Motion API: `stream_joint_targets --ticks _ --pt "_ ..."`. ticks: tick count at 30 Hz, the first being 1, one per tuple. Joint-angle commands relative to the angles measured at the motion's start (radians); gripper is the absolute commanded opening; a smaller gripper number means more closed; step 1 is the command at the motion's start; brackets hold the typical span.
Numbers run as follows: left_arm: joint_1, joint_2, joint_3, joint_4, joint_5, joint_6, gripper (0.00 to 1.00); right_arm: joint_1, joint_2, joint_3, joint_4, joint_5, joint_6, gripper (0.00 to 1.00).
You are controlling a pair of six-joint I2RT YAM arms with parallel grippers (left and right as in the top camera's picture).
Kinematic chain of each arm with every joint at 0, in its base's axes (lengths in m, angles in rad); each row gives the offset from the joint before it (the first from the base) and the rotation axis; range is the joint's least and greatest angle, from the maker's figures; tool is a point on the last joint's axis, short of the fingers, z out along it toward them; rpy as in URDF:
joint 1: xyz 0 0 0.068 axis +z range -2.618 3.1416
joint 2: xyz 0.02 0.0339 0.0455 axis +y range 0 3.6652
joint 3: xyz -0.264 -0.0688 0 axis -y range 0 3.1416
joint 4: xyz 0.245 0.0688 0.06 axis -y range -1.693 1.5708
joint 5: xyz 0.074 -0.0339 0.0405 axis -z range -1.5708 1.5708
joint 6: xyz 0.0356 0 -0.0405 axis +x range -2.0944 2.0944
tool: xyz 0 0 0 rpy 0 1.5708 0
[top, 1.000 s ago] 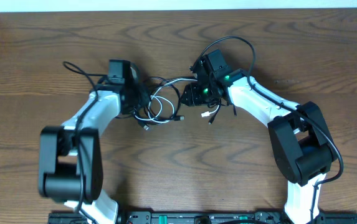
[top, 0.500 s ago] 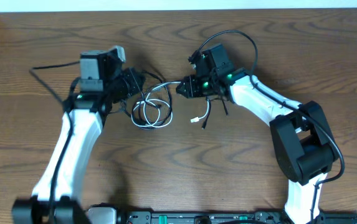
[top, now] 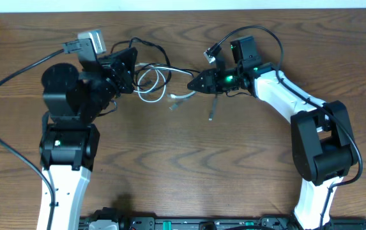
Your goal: Untangle cables
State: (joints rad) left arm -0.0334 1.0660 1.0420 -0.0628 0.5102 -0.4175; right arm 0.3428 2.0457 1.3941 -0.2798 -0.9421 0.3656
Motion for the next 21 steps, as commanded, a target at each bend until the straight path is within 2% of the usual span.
stream_joint_targets --ticks 1,9,14,15,17,19,21 --pt "0.004 -0.017 0.006 0.024 -0.034 0.020 0.07 -0.014 -0.034 0.005 -0.003 -0.084 -0.034 0.42" --pt "0.004 0.018 0.006 -0.025 -0.081 0.020 0.07 -0.014 -0.034 0.005 0.031 -0.201 -0.074 0.48" --pt "0.004 0.028 0.006 -0.026 -0.081 0.020 0.08 -0.003 -0.034 0.005 0.085 -0.201 0.195 0.52" --pt "0.004 0.030 0.006 -0.026 -0.081 0.020 0.07 0.005 -0.034 0.005 0.099 -0.193 0.251 0.57" --pt "0.004 0.032 0.005 -0.034 -0.081 0.020 0.08 0.023 -0.034 0.005 0.133 -0.166 0.368 0.78" --pt "0.004 0.032 0.005 -0.047 -0.081 0.020 0.08 0.043 -0.034 0.005 0.174 -0.130 0.467 0.86" --pt "0.004 0.032 0.006 -0.057 -0.081 0.020 0.08 0.066 -0.034 0.005 0.225 -0.073 0.562 0.88"
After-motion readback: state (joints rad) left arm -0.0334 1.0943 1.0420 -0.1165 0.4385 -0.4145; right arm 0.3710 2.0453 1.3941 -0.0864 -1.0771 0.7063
